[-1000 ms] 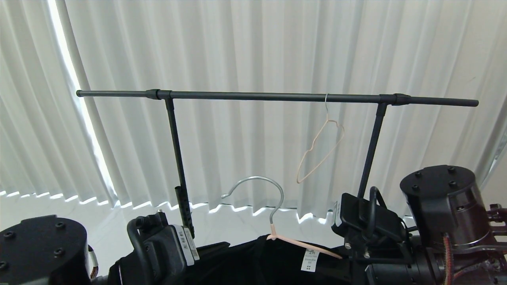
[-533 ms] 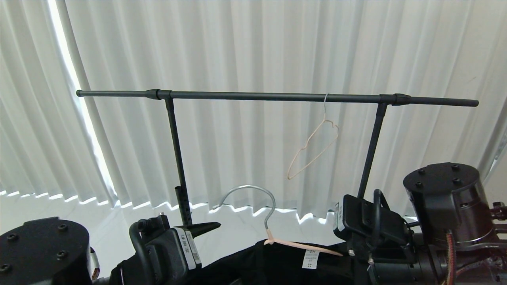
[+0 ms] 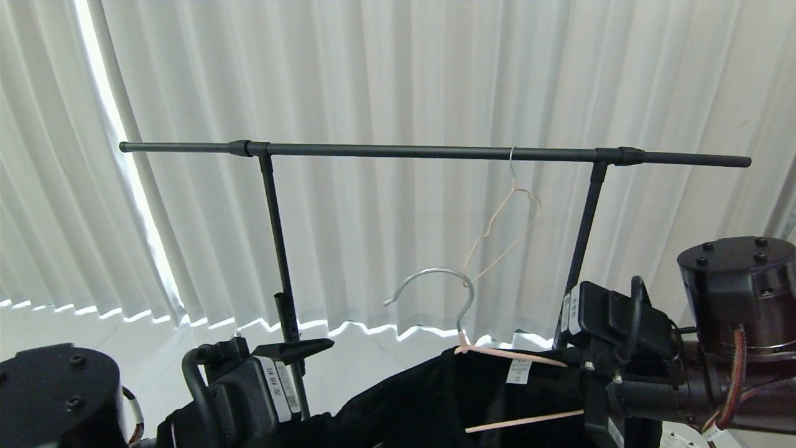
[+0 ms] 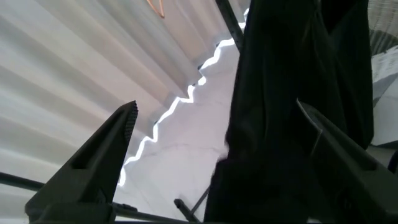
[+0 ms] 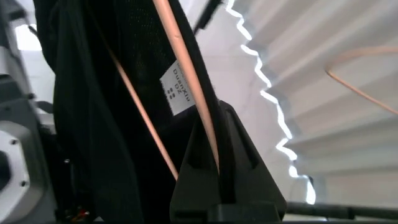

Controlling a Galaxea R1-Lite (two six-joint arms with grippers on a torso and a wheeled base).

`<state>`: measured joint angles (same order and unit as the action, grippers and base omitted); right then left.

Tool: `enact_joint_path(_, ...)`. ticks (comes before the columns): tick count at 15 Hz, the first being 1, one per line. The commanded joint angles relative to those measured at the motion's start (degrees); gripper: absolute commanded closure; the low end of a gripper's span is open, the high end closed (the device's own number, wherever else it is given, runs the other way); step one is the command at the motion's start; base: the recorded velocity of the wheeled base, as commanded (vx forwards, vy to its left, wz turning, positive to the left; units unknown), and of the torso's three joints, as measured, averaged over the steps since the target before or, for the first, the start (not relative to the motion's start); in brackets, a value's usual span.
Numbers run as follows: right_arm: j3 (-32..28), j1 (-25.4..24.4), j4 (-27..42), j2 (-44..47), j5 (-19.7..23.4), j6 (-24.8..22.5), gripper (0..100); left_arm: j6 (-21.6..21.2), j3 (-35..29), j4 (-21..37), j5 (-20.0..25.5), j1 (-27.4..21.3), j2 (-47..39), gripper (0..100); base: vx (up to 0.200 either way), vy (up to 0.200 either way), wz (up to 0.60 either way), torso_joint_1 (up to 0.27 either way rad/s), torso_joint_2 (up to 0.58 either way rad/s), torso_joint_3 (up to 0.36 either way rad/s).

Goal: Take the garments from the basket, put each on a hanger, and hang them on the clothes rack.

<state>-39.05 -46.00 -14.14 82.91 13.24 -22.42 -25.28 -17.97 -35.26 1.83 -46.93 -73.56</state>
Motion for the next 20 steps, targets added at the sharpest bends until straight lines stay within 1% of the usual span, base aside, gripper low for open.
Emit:
enact_joint_path(1,1.5,3.2,-0.1,-1.5,0.0,-0.3,100,0.0,1.9,0.0,0.0,1.0,2.7,0,0.0,0.0,0.0,0.0,0.0,0.0)
enact_joint_path(2,1.9,4.2,-0.1,-1.8,0.0,-0.3,100,0.1,3.0,0.0,-0.1,1.3,3.7,0,0.0,0.0,0.0,0.0,0.0,0.0)
enact_joint_path(3,2.5,5.5,-0.1,-2.4,0.1,-0.3,100,0.0,5.1,0.0,0.0,2.8,5.4,0,0.0,0.0,0.0,0.0,0.0,0.0)
enact_joint_path(4,2.8,5.9,-0.1,-2.9,0.1,-0.3,100,0.1,6.3,0.0,-0.1,5.0,6.1,0,0.0,0.0,0.0,0.0,0.0,0.0)
enact_joint_path(6,3.7,6.0,-0.1,-4.2,0.1,-0.3,100,2.0,8.8,0.0,-0.1,11.8,6.2,0,0.0,0.0,0.0,0.0,0.0,0.0)
enact_joint_path(7,4.0,6.0,-0.1,-4.7,0.1,-0.3,100,2.7,9.7,0.0,0.0,14.2,6.2,0,0.0,0.0,0.0,0.0,0.0,0.0)
enact_joint_path(8,4.1,6.0,-0.1,-5.0,0.1,-0.3,100,3.3,10.2,0.0,0.1,15.5,6.1,0,0.0,0.0,0.0,0.0,0.0,0.0)
enact_joint_path(9,4.1,6.0,-0.4,-5.3,0.1,-0.3,100,3.6,10.9,0.0,0.1,15.9,5.7,0,0.0,0.0,0.0,0.0,0.0,0.0)
enact_joint_path(11,4.6,5.9,-3.1,-5.6,0.2,-0.3,100,3.7,12.9,0.0,1.0,15.8,3.2,0,0.0,0.0,0.0,0.0,0.0,0.0)
enact_joint_path(13,5.0,5.8,-4.7,-5.6,0.2,-0.3,100,3.6,12.3,0.0,2.4,15.8,0.6,0,0.0,0.0,0.0,0.0,0.0,0.0)
enact_joint_path(16,5.0,5.7,-5.0,-6.2,0.2,-0.3,100,3.8,11.1,0.0,2.5,16.1,-1.6,0,0.0,0.0,0.0,0.0,0.0,0.0)
enact_joint_path(17,5.4,5.7,-5.1,-6.2,0.2,-0.3,100,3.8,11.1,0.0,2.5,16.2,-1.7,100,0.0,0.0,0.0,0.0,0.0,0.0)
enact_joint_path(20,5.9,5.7,-6.0,-6.2,0.2,-0.3,100,3.8,10.8,0.0,2.5,16.3,-2.0,100,0.0,0.0,0.0,0.0,0.0,0.0)
